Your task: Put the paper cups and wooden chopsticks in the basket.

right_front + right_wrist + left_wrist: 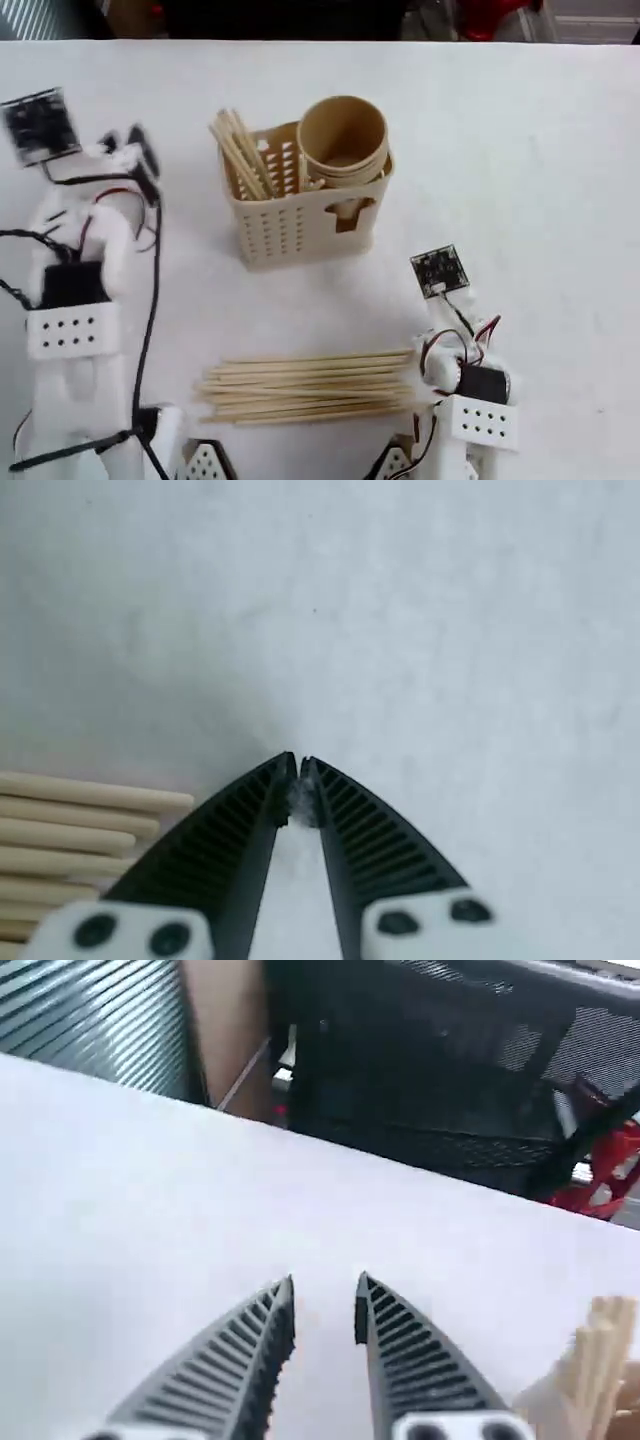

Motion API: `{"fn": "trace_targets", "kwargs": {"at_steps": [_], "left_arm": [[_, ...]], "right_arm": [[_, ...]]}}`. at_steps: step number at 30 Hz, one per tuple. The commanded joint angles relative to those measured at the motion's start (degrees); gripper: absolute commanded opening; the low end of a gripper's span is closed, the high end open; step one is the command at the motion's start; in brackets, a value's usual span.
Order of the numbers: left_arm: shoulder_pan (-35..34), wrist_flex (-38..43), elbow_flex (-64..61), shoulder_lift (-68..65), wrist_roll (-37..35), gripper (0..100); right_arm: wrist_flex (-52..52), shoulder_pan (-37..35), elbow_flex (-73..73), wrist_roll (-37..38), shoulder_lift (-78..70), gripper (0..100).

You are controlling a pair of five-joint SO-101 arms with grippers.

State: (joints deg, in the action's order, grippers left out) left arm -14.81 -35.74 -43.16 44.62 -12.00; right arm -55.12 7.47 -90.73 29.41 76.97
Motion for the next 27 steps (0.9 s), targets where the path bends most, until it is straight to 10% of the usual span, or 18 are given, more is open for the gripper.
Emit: {"fn": "trace_targets", "kwargs": {"at_steps": [1,13,21,27], "left_arm": [[-2.6,0.0,-2.2,0.8,-0.9,12],[-3.8,25.0,-28.4,0.7,-0.4,12],[-2.3,24.1,-25.8,-5.8,4.3,12],[-5.1,4.5,-4.8,-25.6,4.0,12]], "right_arm": [[0.8,-0.6,0.4,-0.2,0.7,2.2],[3.9,0.9,-0.9,-0.2,0.7,2.2],[3.6,1.9,-0.7,-0.1,0.7,2.2],[3.5,2.0,0.5,6.7,0.7,2.2]]}}
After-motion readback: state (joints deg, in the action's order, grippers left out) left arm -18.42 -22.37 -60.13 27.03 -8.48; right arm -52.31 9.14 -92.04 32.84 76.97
